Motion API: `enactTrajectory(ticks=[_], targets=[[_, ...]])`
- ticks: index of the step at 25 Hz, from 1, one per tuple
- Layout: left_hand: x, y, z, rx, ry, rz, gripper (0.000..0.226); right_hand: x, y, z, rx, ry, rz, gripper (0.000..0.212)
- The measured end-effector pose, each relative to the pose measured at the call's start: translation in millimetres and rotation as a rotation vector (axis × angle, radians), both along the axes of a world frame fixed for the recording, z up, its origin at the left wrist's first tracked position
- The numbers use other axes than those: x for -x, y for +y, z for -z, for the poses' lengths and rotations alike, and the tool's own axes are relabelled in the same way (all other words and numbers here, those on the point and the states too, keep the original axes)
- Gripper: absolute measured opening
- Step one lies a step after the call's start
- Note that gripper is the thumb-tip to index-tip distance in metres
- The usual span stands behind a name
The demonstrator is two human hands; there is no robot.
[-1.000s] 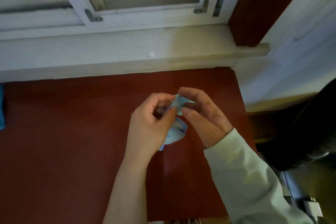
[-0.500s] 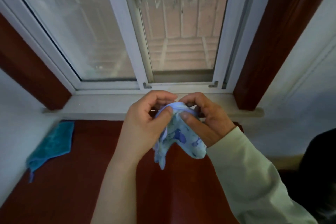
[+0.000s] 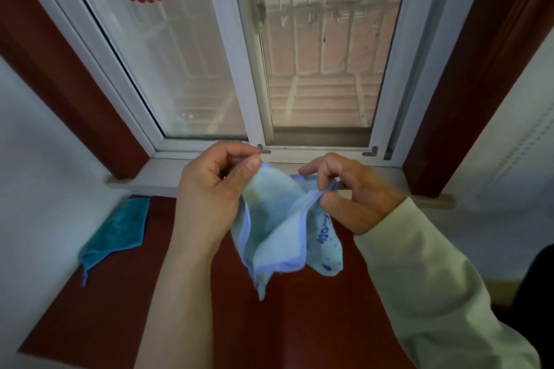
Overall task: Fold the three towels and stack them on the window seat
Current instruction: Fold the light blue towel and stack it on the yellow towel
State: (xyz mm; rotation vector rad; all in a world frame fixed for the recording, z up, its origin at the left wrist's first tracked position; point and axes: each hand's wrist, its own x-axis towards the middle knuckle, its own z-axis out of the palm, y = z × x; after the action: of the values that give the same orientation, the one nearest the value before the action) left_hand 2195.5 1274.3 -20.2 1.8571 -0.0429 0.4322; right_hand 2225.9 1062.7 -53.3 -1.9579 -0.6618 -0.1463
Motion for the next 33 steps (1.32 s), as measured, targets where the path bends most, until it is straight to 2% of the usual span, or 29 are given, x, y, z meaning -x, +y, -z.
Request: enactTrajectory(ticks=[4,11,15,18,20,22,24,28,33], targets=[[0,-8,-6,-0.025,-0.067,-0.004,0.022,-7,7,3,0.155,-0.010,-0.091,0.016],[6,-17,-23,-0.113,-0.143,0.120,0.020,-1,35,-15,-0.061,-0.052,-0.140,0.043],[13,-12,-26,-0.097,-0.142,0.143,0.019,1,43,-20,-0.113,-0.036,-0.091,0.029],[21,-4,-20,-0.155,-0.095,0.132,0.026,4,50,-25,-0.168,-0.030,-0.044,0.011],[27,3,-15,-0.201,-0.028,0.125,0.038,8,52,-27,-0.215,0.025,-0.036,0.018],[30,9,-8,-0.284,0.056,0.095,0.048,12,53,-28,-0.272,0.084,-0.031,0.017],[31,15,-3,-0.277,0.078,0.024,0.040,13,54,-28,-0.279,0.091,-0.013,0.014],[31,17,-11,-0.081,-0.027,-0.052,0.020,17,52,-31,-0.288,0.132,0.032,0.014],[27,3,-29,-0.166,-0.113,-0.009,0.020,23,51,-33,-0.308,0.100,-0.087,0.018]])
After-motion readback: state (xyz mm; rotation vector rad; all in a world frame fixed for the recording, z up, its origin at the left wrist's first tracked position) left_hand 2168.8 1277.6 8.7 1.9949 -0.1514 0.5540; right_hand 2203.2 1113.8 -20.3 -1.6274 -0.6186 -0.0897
